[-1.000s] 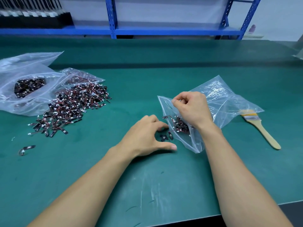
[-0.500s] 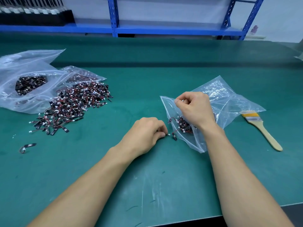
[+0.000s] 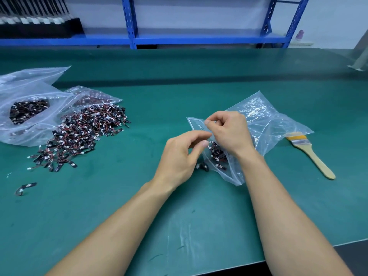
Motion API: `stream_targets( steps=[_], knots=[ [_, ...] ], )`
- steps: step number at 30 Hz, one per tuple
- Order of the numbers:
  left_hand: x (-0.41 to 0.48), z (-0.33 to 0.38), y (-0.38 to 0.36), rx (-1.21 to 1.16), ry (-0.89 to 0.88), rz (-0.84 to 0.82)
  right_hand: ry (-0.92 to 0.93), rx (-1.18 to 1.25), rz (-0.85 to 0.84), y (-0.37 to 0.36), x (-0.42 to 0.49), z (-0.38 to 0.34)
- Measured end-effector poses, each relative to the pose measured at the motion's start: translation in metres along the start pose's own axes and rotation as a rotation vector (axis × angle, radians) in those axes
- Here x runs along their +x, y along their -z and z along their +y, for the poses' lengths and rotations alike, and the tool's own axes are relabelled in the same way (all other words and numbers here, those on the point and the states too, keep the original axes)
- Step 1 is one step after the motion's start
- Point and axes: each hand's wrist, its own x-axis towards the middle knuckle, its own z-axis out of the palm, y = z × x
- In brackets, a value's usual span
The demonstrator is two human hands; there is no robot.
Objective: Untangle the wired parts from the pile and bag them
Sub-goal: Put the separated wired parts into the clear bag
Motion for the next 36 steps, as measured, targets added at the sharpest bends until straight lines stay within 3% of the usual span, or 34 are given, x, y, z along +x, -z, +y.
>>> stream_targets(
  steps=[5,11,25,36],
  knots=[
    [-0.008,-0.01,0.02,0.163,0.049,0.045,-0.008,0.0,0.006,-0.001,0.0,0.001],
    [-0.014,-0.012,0.016,0.461,0.151,-0.322,0.007,-0.032,0.004,-0.002,-0.001,0.001],
    [-0.013,-0.013,0.011,0.462,0.062,-0.418,0.005,-0.062,-0.008,-0.002,0.0,0.002],
    [-0.006,-0.007,0.008,0.036,0.179,-0.017,0.021,-0.047,-0.019,0.0,-0.001,-0.004]
  ],
)
